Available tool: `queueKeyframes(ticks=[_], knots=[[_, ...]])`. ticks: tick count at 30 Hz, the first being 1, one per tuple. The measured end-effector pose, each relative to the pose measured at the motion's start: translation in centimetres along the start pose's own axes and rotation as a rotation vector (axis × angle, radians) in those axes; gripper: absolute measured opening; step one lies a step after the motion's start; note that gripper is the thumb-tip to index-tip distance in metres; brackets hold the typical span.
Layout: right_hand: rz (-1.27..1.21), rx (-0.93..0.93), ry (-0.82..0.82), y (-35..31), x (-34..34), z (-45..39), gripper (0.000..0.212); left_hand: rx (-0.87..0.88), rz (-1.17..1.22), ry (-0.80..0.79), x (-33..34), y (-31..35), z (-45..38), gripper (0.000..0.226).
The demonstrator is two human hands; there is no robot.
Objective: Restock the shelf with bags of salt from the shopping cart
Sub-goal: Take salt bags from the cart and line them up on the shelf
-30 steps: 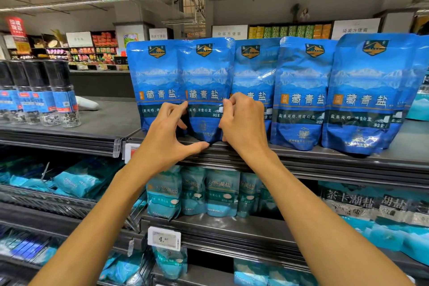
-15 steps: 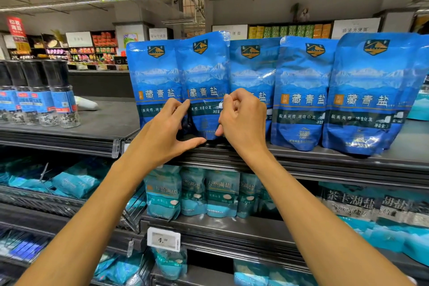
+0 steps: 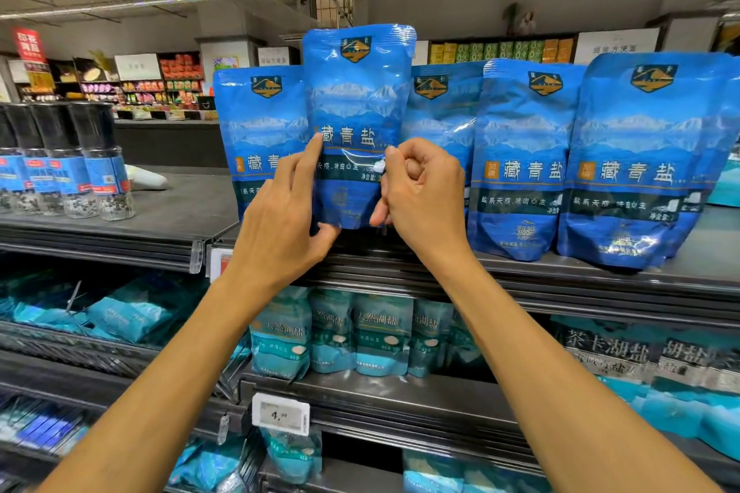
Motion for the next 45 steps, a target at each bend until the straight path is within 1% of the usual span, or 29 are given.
queueKeyframes(ticks=[3, 6, 8, 11, 13, 15, 18, 21, 23, 27, 29, 32, 36, 38, 42, 44, 45], knots=[[-0.024, 0.004, 0.0, 0.1, -0.5, -0.2, 0.031, 0.026, 0.149, 0.003, 0.3, 0.3, 0.2, 0.096], [-0.039, -0.004, -0.017, 0.4, -1.0, -0.2, 0.03, 0.114, 0.152, -0.009, 0.3, 0.5, 0.2, 0.091], [-0.016, -0.01, -0.031, 0.7, -1.0, 0.0, 0.03, 0.119, 0.087, -0.032, 0.0, 0.2, 0.1, 0.084], [0.029, -0.023, -0.025, 1.2, -1.2, 0.1, 0.03, 0.155, -0.101, -0.025, -0.6, 0.3, 0.4, 0.073], [0.083, -0.042, -0.024, 1.2, -1.1, 0.1, 0.029, 0.176, -0.127, -0.024, -0.6, 0.5, 0.8, 0.071], [0.14, -0.069, -0.031, 1.2, -0.8, 0.2, 0.028, 0.118, -0.071, -0.057, -0.2, 0.0, 1.1, 0.079], [0.214, -0.118, -0.05, 0.8, -0.3, 0.5, 0.027, 0.016, 0.056, -0.094, 0.2, -1.1, 1.2, 0.101], [0.296, -0.152, -0.045, 0.5, -0.1, 0.4, 0.028, 0.012, 0.129, -0.095, 0.3, -1.5, 1.0, 0.106], [0.317, -0.148, -0.048, 0.6, 0.0, 0.3, 0.028, 0.01, 0.118, -0.101, 0.4, -1.4, 0.8, 0.103], [0.284, -0.079, -0.089, 1.6, 0.4, 0.5, 0.028, -0.042, 0.066, -0.126, 0.4, -1.4, 0.6, 0.094], [0.258, -0.043, -0.103, 2.1, 0.5, 0.6, 0.028, -0.033, 0.0, -0.183, 0.9, -1.2, 0.5, 0.09], [0.28, -0.037, -0.093, 2.2, 0.5, 0.7, 0.028, 0.015, -0.137, -0.267, 1.7, -1.1, 0.8, 0.093], [0.286, -0.038, -0.084, 1.9, 0.3, 0.7, 0.027, 0.032, -0.184, -0.277, 1.8, -1.2, 1.0, 0.092], [0.295, -0.053, -0.07, 1.7, 0.1, 0.8, 0.025, 0.043, -0.149, -0.271, 1.8, -1.2, 0.8, 0.09], [0.351, -0.08, -0.061, 1.2, 0.1, 1.1, 0.021, 0.124, 0.044, -0.27, 1.2, -0.5, 0.9, 0.076], [0.388, -0.105, -0.056, 0.7, 0.1, 1.2, 0.02, 0.084, 0.083, -0.242, 0.7, -0.6, 0.9, 0.069], [0.399, -0.113, -0.052, 0.5, 0.0, 1.2, 0.02, 0.048, 0.093, -0.207, 0.5, -0.7, 1.0, 0.07]])
Point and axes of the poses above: each hand's wrist, its own z-axis away from the middle knuckle, its own x-axis out of the palm, y = z × x, the point moved 10 cm from there along -z, towards the middle knuckle, and after that the axes turned 9 degrees about z, right-handed, at the moved point
